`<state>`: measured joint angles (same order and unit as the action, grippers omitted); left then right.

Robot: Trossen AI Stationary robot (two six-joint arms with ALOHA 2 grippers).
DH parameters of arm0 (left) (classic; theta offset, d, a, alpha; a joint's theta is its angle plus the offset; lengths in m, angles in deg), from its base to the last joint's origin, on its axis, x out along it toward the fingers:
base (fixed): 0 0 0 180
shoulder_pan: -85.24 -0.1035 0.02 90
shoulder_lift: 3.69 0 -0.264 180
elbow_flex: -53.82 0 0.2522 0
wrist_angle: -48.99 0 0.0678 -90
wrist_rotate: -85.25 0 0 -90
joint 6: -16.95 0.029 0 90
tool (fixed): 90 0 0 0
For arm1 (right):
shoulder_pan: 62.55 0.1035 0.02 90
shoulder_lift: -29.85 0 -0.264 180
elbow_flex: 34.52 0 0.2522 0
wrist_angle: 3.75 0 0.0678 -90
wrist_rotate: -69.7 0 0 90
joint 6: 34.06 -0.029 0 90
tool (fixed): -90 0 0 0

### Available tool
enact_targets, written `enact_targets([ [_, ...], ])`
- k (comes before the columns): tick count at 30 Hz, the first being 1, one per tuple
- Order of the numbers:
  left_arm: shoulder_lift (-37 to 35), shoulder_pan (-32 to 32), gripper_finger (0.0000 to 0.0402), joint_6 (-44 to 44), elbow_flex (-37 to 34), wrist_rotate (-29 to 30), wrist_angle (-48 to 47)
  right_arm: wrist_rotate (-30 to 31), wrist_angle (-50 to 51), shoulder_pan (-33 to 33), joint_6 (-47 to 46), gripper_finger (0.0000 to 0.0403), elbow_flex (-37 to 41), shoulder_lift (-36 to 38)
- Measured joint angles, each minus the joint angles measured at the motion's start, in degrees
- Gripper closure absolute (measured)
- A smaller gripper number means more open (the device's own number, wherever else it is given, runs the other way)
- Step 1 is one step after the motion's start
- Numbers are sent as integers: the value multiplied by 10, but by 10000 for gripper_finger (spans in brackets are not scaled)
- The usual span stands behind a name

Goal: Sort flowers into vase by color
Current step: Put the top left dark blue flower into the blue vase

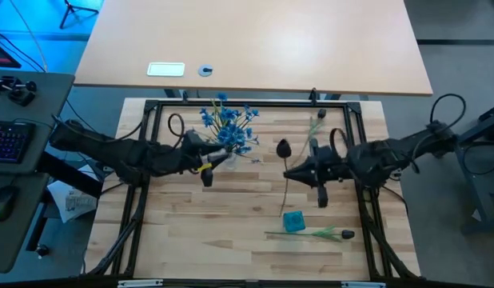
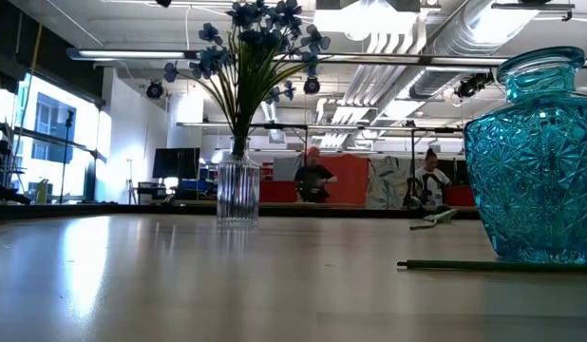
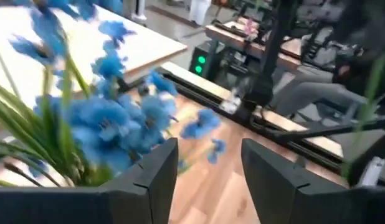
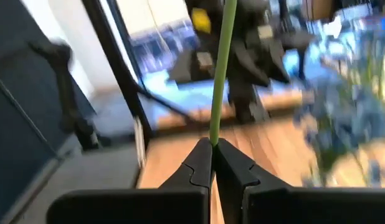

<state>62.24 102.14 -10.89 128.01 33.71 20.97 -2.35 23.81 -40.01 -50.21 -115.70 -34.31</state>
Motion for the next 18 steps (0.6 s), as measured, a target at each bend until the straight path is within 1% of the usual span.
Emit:
enact_targets([
  [3,3,12,231,-10,-24,-17,20,61,60,49,-39,402,2,0],
  [6,15,27,230,-16,-60,-20,82,124,96,100,-78,402,1,6],
  [10,34,39,230,-33,-107,-18,189,230,143,162,-126,402,4,5],
  [13,48,39,230,-37,-131,-18,252,292,138,192,-151,402,39,15],
  [15,58,39,230,-36,-130,-18,278,303,116,198,-171,403,74,26],
  [18,59,36,230,-31,-130,-18,297,319,71,199,-168,403,126,48],
])
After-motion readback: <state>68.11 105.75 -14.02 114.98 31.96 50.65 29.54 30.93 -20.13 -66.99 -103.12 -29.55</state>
